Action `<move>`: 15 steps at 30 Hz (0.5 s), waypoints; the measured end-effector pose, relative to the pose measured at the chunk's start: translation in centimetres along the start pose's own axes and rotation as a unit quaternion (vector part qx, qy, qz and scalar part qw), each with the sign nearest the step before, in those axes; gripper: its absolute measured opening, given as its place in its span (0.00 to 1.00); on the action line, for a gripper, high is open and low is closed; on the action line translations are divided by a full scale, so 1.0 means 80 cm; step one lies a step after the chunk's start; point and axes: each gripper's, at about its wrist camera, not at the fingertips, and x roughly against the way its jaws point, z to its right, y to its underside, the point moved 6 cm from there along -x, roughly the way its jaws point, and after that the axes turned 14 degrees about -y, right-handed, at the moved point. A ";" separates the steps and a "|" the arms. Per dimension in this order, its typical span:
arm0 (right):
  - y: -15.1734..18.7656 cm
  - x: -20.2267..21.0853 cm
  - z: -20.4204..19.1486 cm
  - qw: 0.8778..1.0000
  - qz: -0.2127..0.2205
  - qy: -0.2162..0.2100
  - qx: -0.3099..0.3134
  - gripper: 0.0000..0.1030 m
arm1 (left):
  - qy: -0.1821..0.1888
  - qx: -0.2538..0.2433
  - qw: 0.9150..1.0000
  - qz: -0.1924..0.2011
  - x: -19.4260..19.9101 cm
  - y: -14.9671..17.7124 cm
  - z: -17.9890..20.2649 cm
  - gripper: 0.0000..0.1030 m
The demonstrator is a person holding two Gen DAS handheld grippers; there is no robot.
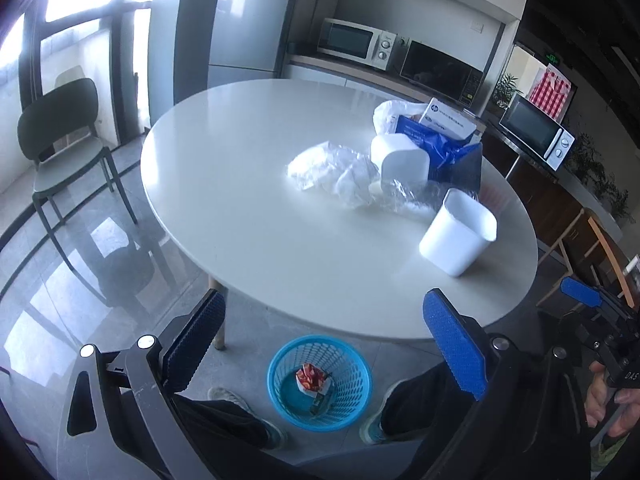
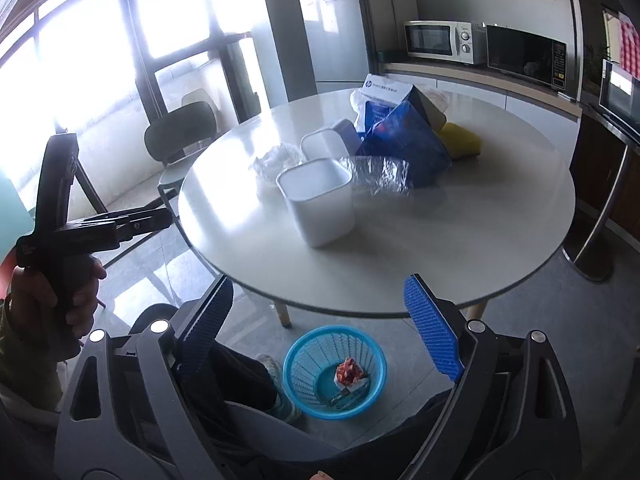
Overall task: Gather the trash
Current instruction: 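Raise both tools back up toward the table, then grasp the white plastic bag with the left tool while the right tool grasps a white cup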
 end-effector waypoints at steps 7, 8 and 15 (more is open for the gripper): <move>-0.042 -0.013 0.012 1.000 0.013 0.008 -0.003 0.85 | -0.011 -0.002 0.999 0.031 -0.004 -0.040 0.010 0.94; -0.046 -0.016 0.015 1.000 0.012 0.010 -0.002 0.85 | -0.011 0.001 1.000 0.029 -0.008 -0.044 0.012 0.94; -0.077 -0.044 0.035 1.000 -0.004 0.009 -0.006 0.85 | -0.017 -0.010 0.999 0.031 -0.033 -0.073 0.025 0.94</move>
